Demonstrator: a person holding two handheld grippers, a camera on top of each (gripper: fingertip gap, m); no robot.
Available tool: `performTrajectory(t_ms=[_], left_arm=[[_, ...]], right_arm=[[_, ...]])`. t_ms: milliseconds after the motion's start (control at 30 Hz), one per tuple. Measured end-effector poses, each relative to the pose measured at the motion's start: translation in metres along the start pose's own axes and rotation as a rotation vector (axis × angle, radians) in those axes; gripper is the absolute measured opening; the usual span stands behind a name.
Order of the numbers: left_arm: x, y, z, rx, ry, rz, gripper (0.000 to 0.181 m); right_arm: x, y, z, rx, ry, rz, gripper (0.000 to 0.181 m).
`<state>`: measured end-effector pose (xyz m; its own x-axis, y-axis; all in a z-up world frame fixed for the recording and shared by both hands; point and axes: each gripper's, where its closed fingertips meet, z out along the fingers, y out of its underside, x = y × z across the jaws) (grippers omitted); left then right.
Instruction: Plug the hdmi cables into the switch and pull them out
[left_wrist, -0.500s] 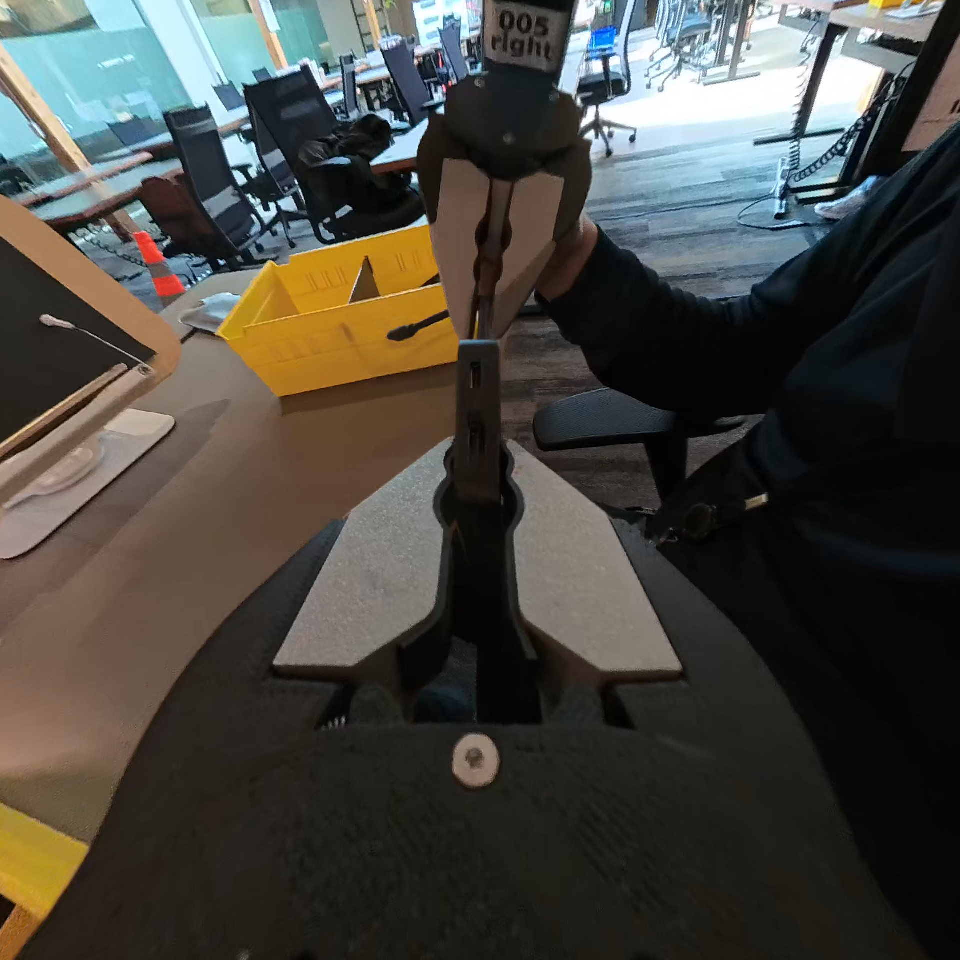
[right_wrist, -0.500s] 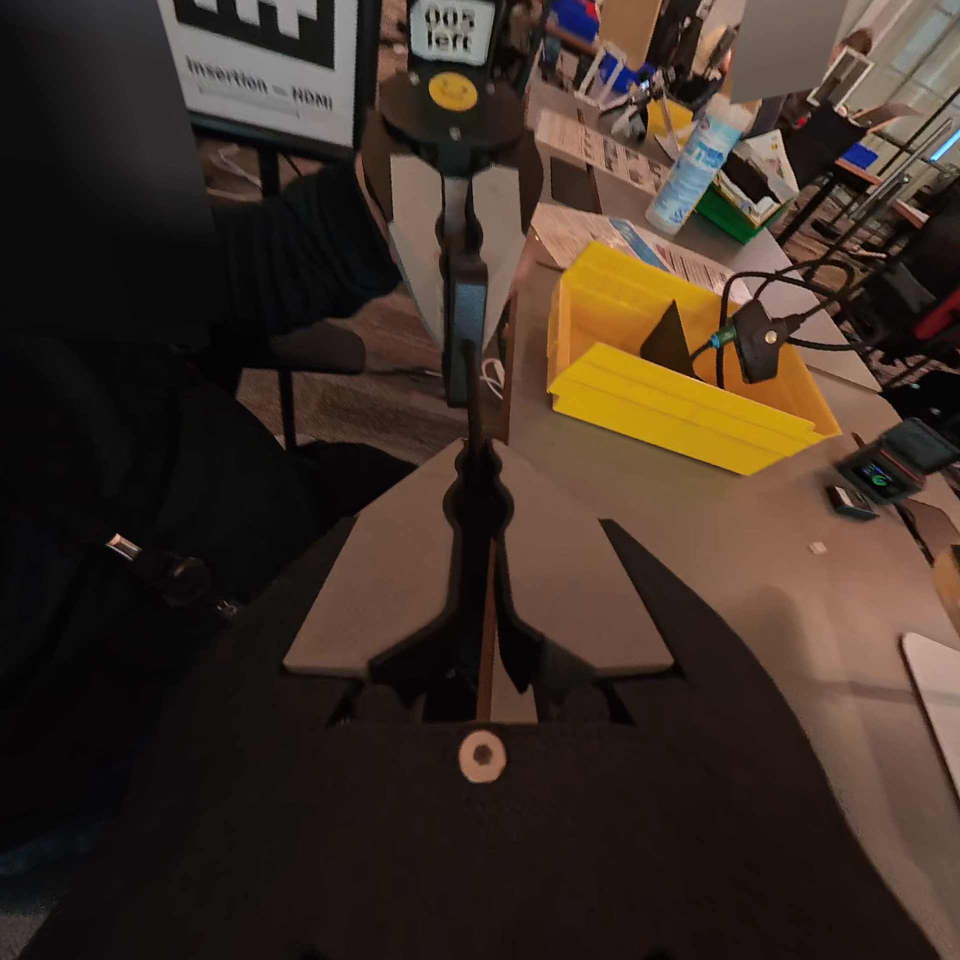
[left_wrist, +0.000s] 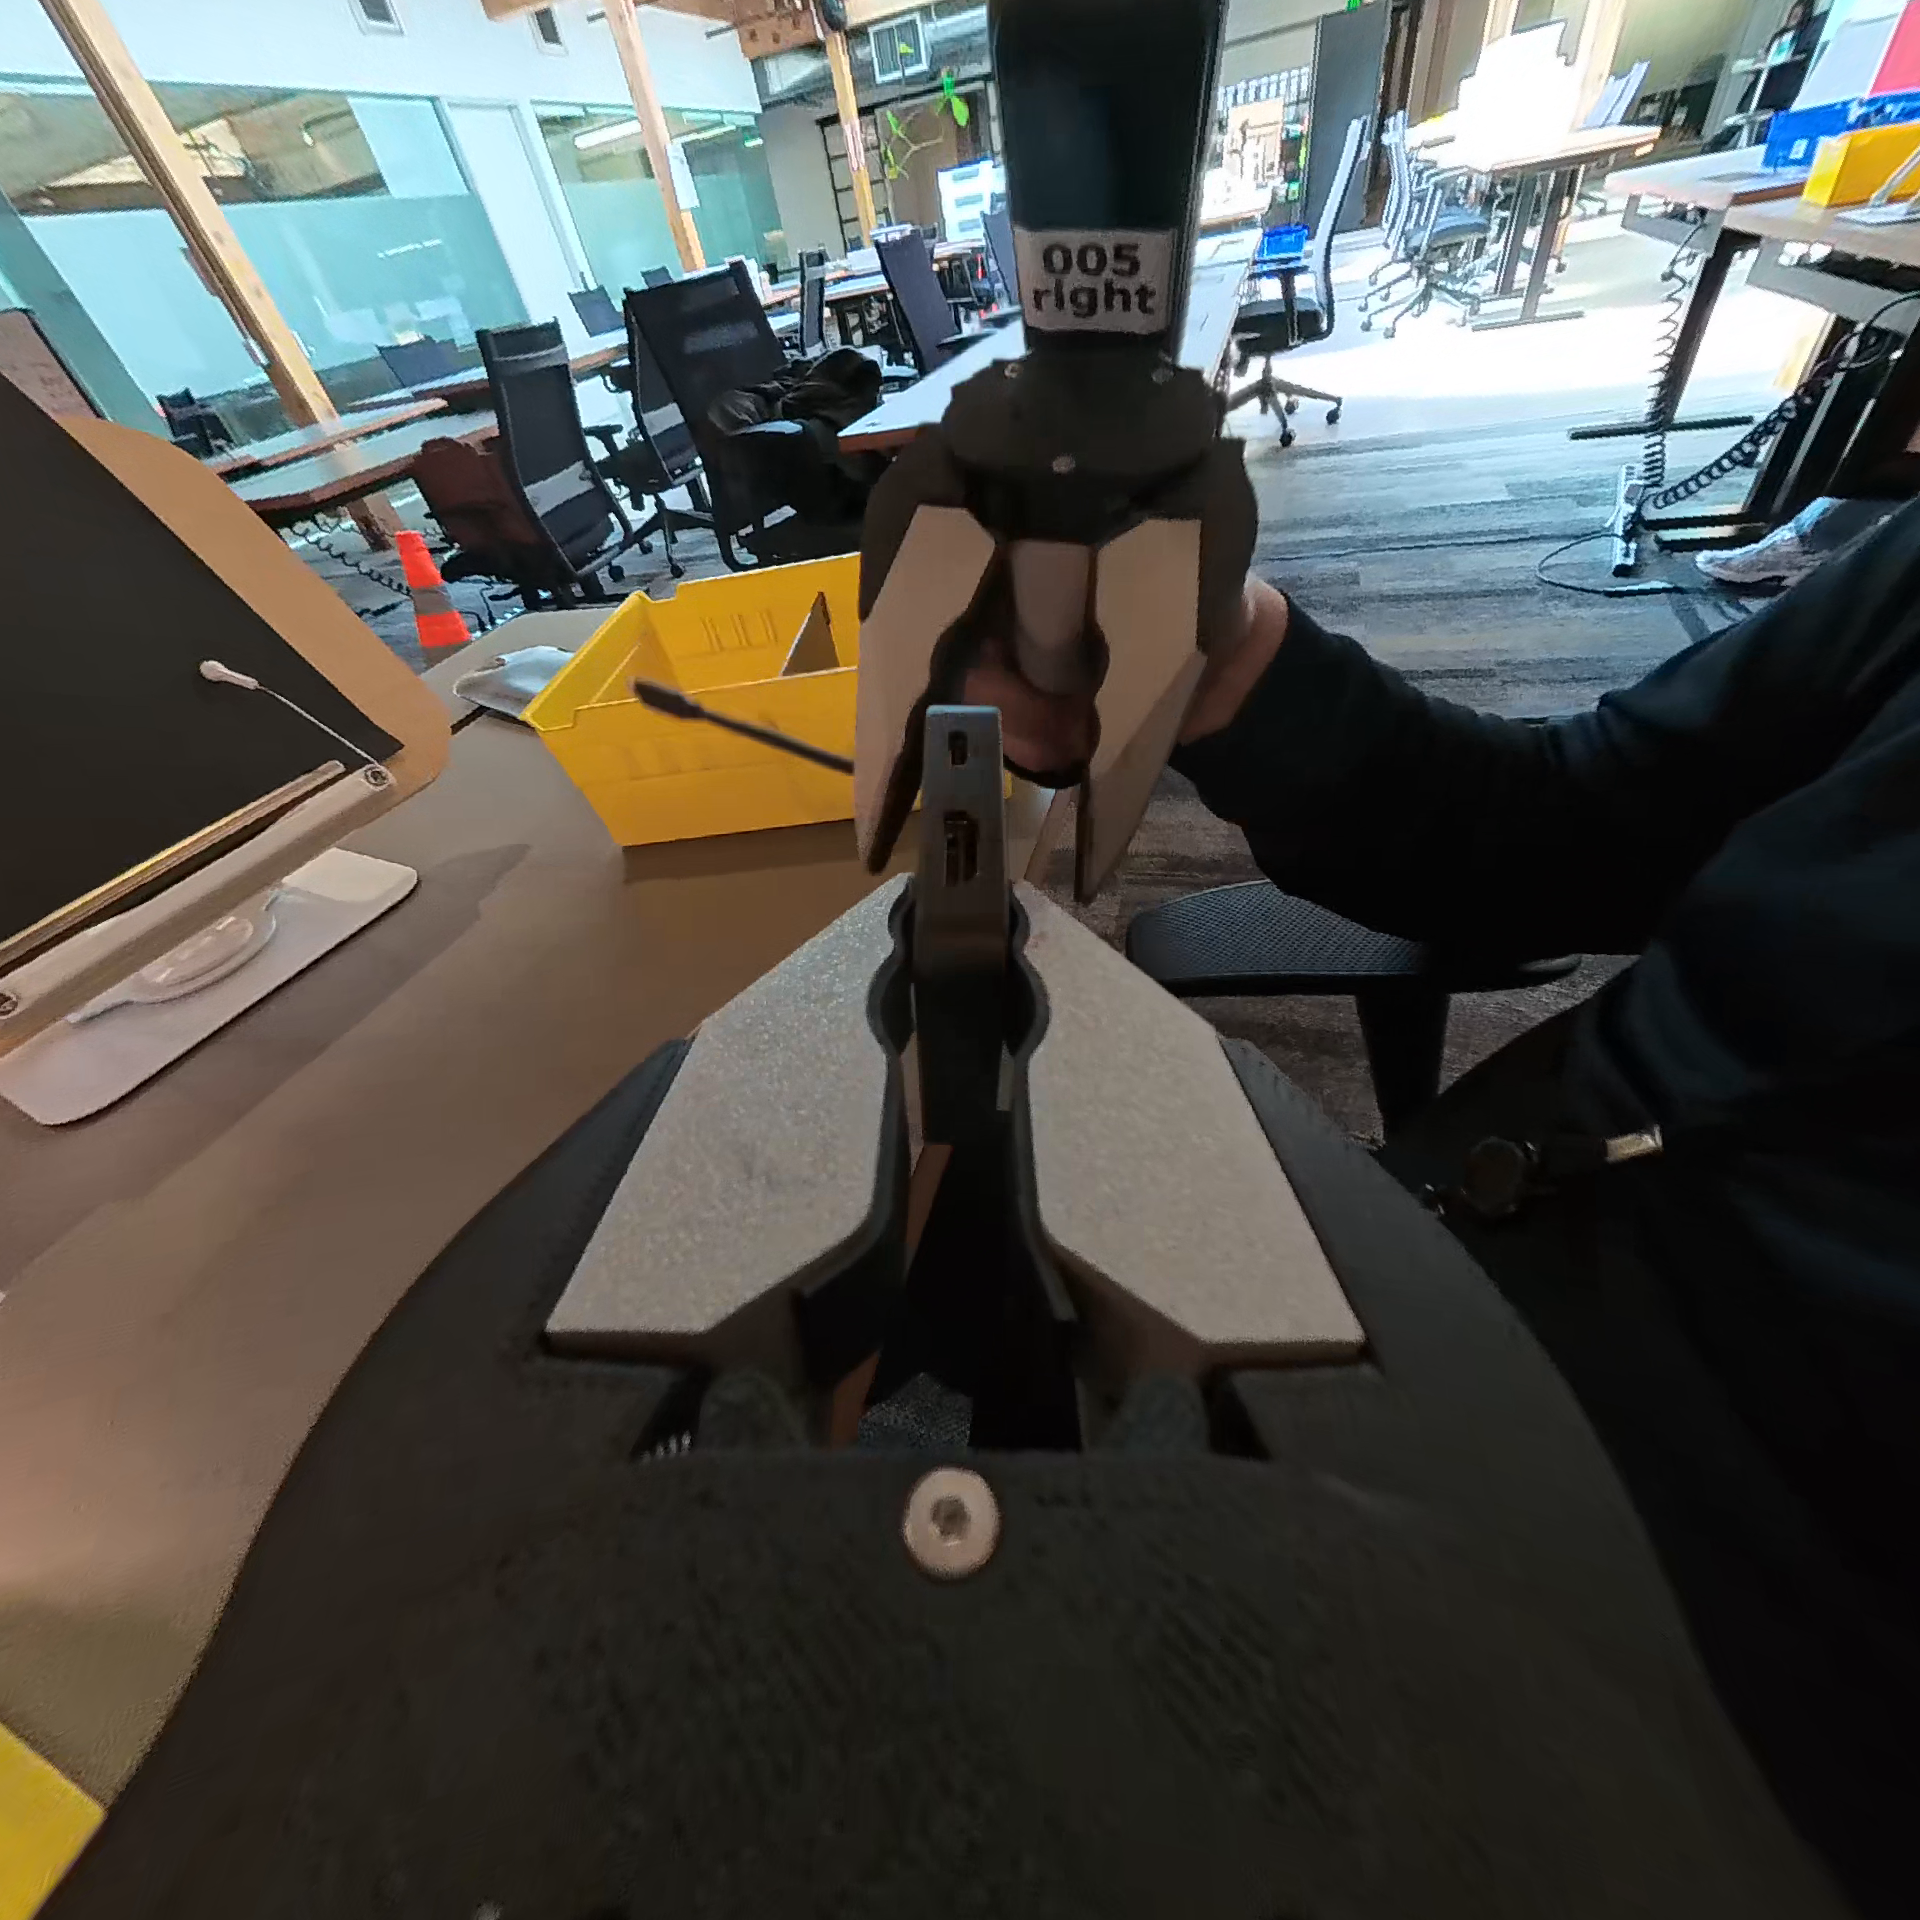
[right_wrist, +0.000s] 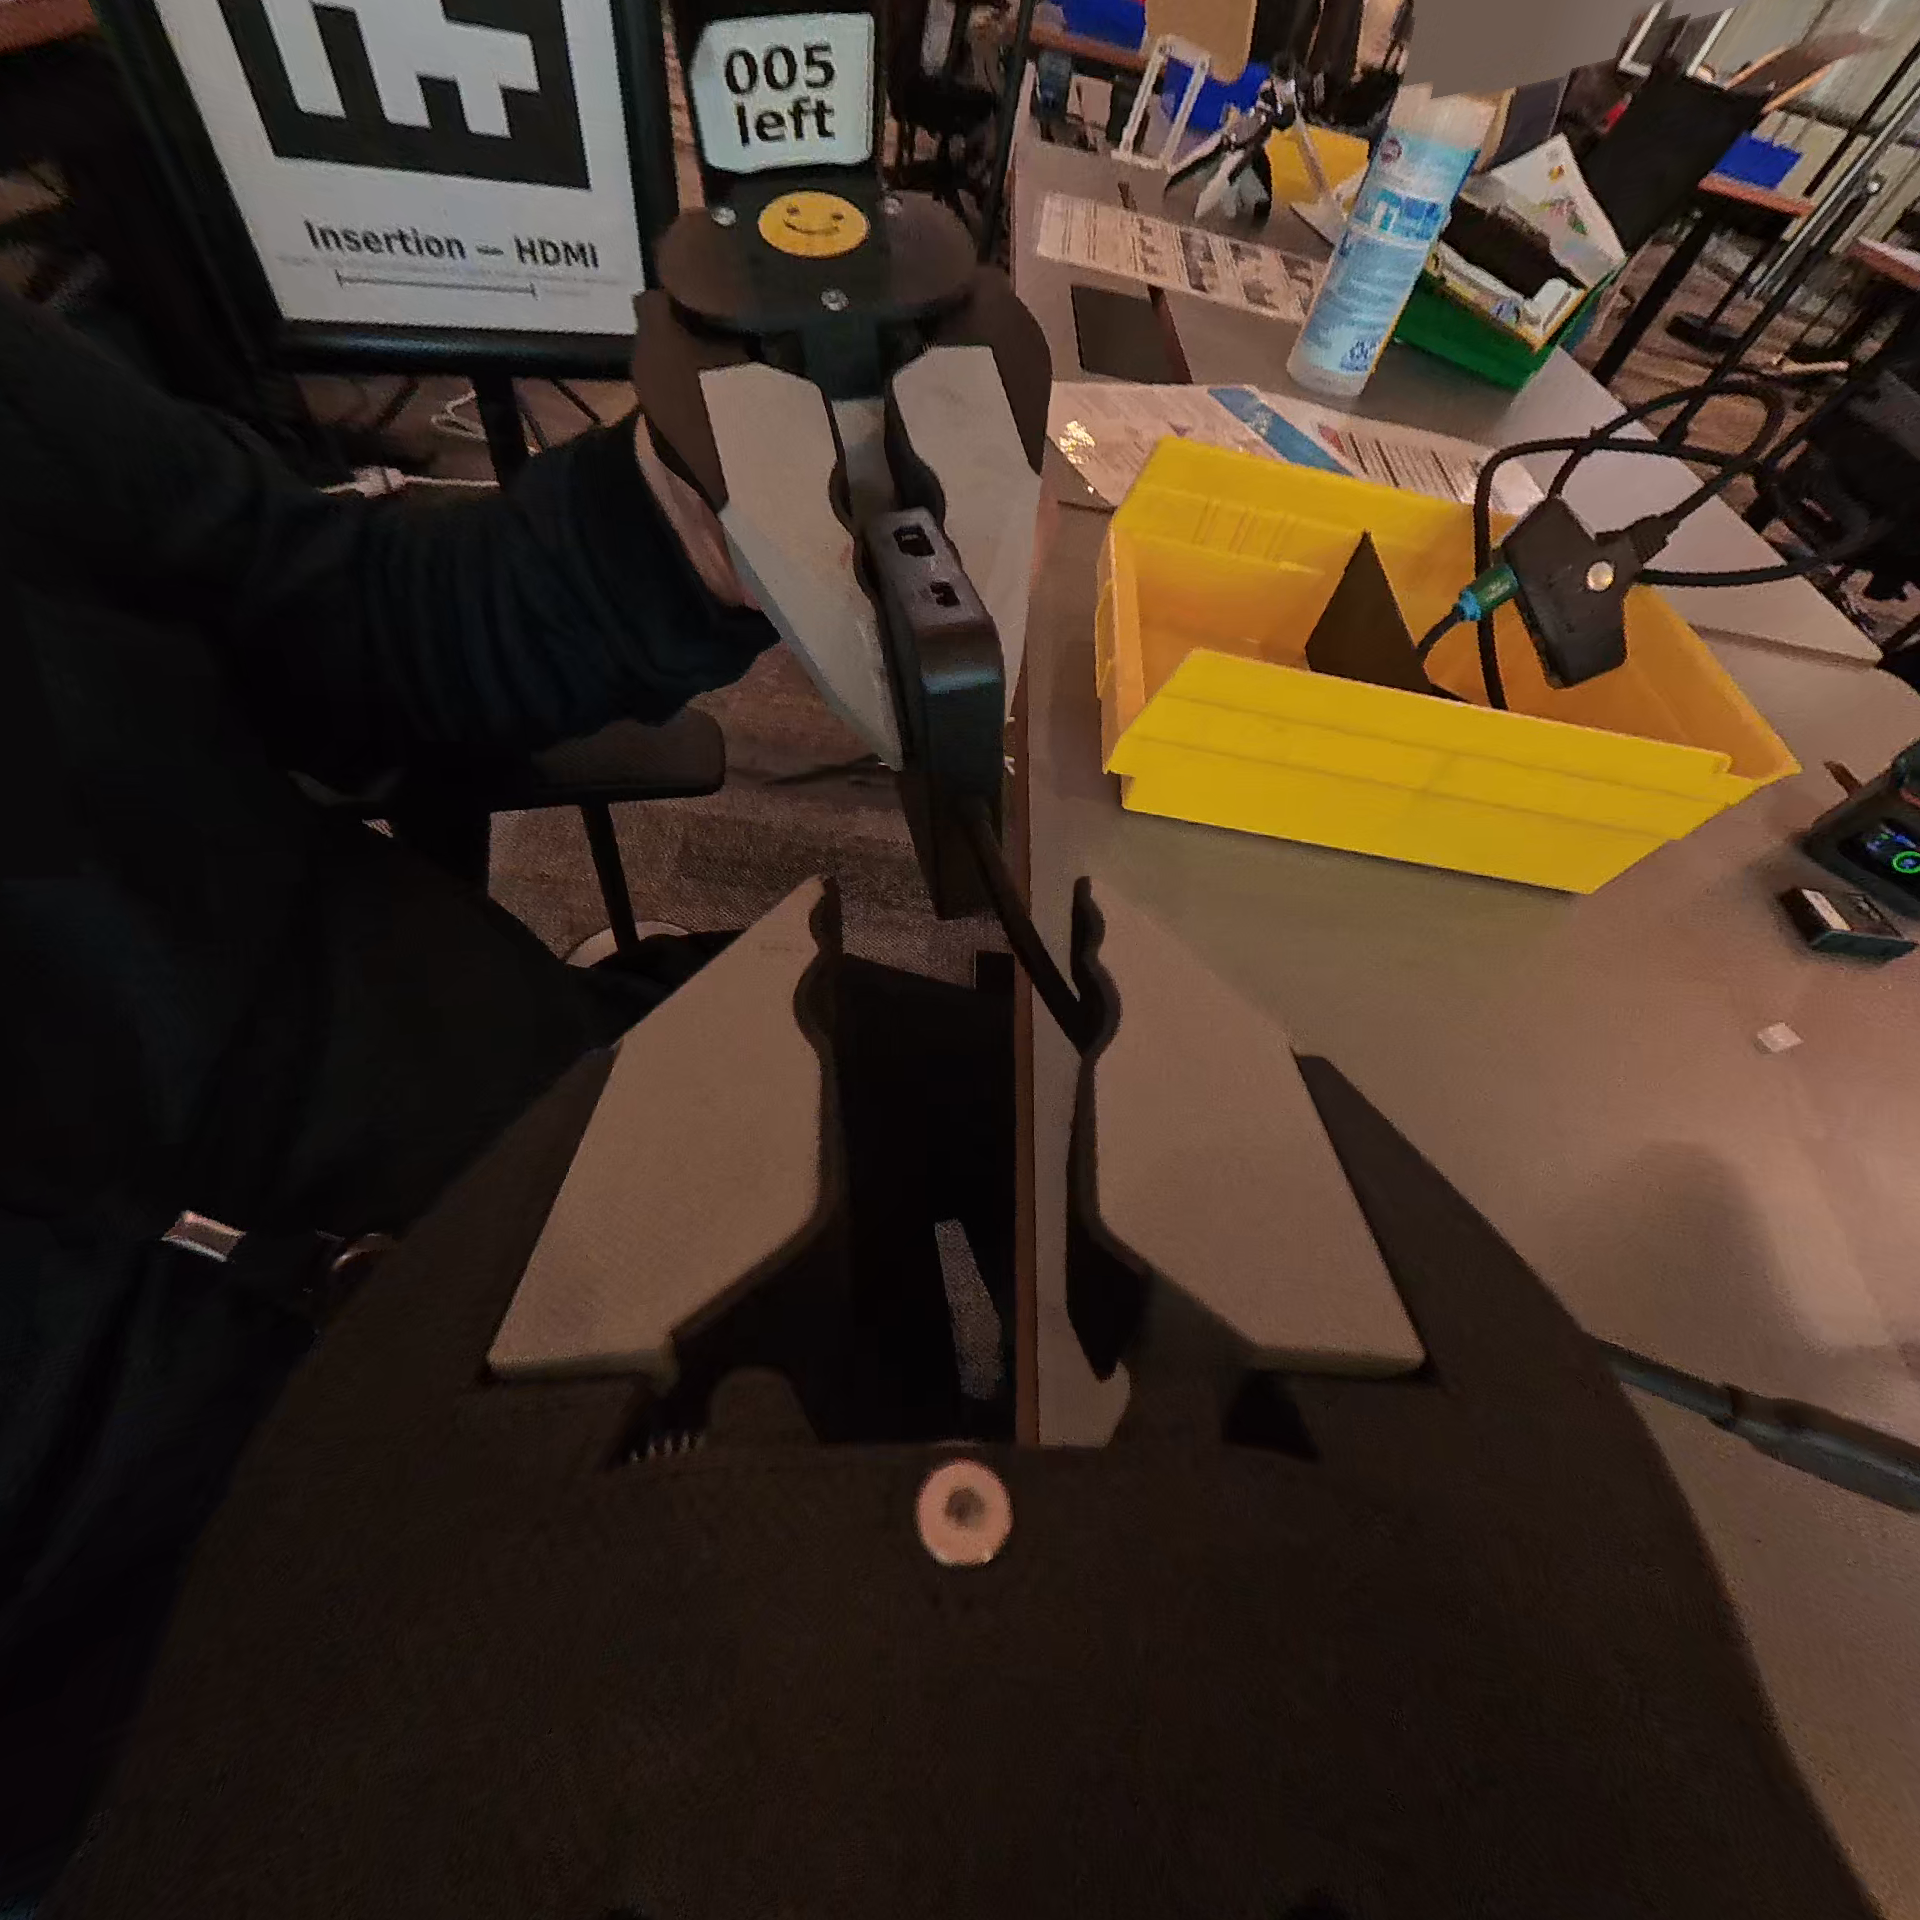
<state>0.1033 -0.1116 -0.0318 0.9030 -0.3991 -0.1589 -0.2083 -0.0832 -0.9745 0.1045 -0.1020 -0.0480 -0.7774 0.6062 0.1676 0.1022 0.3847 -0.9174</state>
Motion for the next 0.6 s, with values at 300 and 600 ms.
performTrajectory(t_ms=[300,600], left_arm=[[0.009,0.001,0.007,-0.004,0.038,0.003,0.011],[0.021,0.008,0.014,-0.070,0.053,0.065,0.011]], right_arm=[[0.000,0.004,0.012,-0.019,0.004,-0.016,0.040],[-0.019,0.006,0.013,-0.074,-0.057,-0.115,0.012]])
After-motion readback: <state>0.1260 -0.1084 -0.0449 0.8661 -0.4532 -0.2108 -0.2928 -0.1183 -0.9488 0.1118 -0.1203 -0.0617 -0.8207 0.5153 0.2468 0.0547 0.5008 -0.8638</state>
